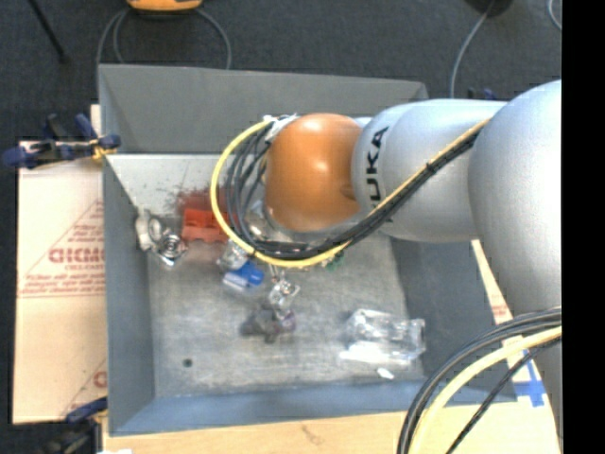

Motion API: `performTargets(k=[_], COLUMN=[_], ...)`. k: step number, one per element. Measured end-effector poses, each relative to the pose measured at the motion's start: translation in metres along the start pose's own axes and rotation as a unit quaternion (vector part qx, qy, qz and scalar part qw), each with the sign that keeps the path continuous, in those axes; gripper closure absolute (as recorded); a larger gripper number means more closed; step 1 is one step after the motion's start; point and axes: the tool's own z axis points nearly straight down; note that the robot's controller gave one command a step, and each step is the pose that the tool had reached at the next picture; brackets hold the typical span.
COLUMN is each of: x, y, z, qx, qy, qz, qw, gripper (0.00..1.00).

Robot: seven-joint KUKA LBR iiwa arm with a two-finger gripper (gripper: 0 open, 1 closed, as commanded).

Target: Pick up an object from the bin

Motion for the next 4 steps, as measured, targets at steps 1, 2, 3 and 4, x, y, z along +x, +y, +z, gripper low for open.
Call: performTargets(k=[1,2,3,4], x=[0.002,0.003,0.009,0.019], y=[0.002,0.007,0.010,0.016], z=[0.003,-0.130,-0.069,-0.027], qx=[-0.003,0.000,-0.005,-0.005], qy=[0.0020,0.0014,0.0064,0.0069], qz=[0.002,-0.041,0.006,-0.087], qw=[1.0000,0.9992,1.0000,0.9962], gripper=[1.00,1.00,1.00,1.00])
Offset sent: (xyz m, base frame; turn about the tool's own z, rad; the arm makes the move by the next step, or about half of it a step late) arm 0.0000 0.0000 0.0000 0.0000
